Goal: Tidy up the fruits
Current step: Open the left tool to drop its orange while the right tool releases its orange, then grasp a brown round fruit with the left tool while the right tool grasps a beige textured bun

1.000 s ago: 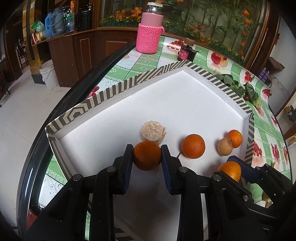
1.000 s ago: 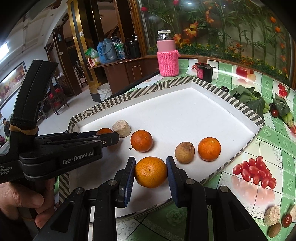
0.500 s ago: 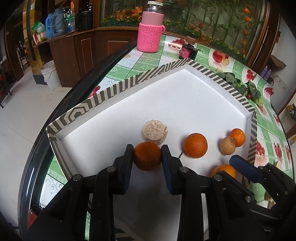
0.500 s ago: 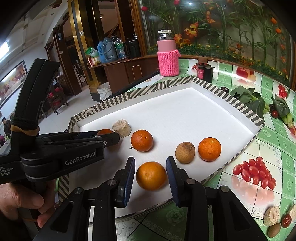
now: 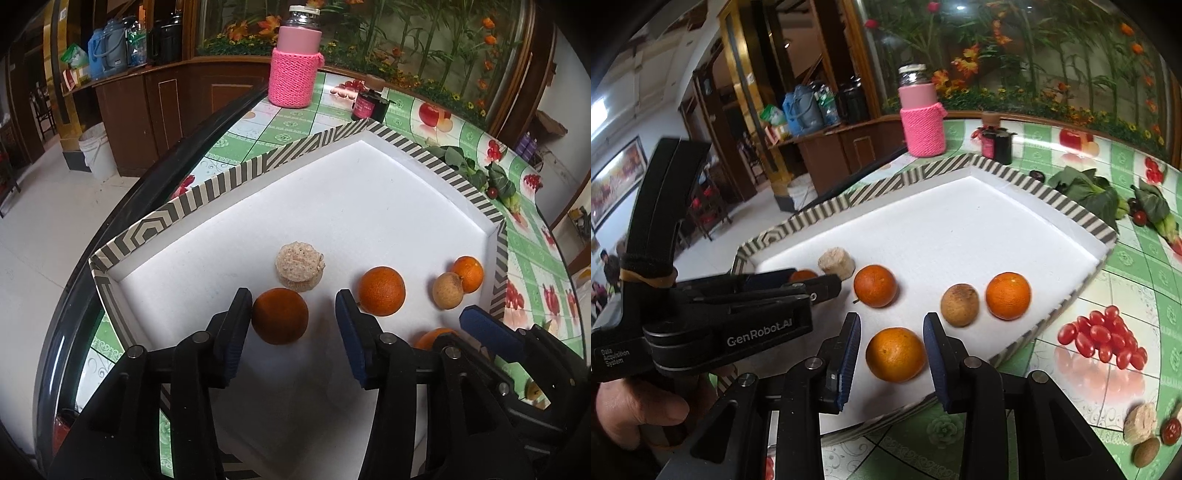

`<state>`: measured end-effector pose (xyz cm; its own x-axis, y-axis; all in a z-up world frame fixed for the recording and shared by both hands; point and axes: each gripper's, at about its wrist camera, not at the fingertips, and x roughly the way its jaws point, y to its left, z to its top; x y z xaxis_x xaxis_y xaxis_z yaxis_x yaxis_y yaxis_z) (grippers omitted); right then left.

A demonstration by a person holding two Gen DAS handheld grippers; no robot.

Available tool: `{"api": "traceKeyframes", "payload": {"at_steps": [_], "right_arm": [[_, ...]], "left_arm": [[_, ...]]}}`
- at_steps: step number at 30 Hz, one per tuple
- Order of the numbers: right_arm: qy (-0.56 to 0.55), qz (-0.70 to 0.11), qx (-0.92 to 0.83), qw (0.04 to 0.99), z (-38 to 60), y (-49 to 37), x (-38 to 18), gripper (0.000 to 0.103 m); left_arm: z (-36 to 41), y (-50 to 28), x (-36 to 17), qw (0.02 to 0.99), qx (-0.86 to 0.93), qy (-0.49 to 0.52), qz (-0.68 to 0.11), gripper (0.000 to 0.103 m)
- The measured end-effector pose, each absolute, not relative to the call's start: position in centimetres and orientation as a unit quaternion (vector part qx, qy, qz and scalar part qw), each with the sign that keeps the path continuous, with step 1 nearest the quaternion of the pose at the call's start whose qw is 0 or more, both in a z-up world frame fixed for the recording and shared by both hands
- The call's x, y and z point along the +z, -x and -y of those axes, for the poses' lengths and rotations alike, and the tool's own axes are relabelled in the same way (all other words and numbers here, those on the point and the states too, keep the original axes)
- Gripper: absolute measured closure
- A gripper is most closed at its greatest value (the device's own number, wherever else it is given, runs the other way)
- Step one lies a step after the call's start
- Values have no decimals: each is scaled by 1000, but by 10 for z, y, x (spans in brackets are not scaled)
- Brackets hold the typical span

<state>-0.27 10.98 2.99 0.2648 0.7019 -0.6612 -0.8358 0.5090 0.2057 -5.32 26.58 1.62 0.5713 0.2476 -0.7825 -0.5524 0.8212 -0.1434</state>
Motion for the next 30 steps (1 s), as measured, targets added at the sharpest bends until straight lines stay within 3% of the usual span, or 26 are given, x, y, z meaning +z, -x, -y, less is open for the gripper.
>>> {"api": "traceKeyframes", "payload": {"at_steps": [4, 6, 7, 8, 20, 30], "right_arm": [[86, -353, 472, 803, -105, 1, 35, 69], [78, -350, 468, 808, -100, 0, 40, 69], [77, -349, 466, 810, -99, -1, 42, 69], [75, -346, 463, 813, -95, -1, 46, 69], [60, -307, 402, 861, 7, -16, 86, 69], [66, -350, 347, 868, 110, -20, 74, 69]], "left_arm": [[-263, 53, 17, 867, 228, 188, -401, 48], [-262, 54, 18, 868, 231, 185, -398, 40], [-263, 54, 18, 867, 235, 188, -398, 30], [-264, 55, 18, 866, 234, 193, -398, 29], [-267, 58, 20, 868, 231, 201, -392, 29], [-244, 64, 47, 908, 178, 183, -331, 29]]}}
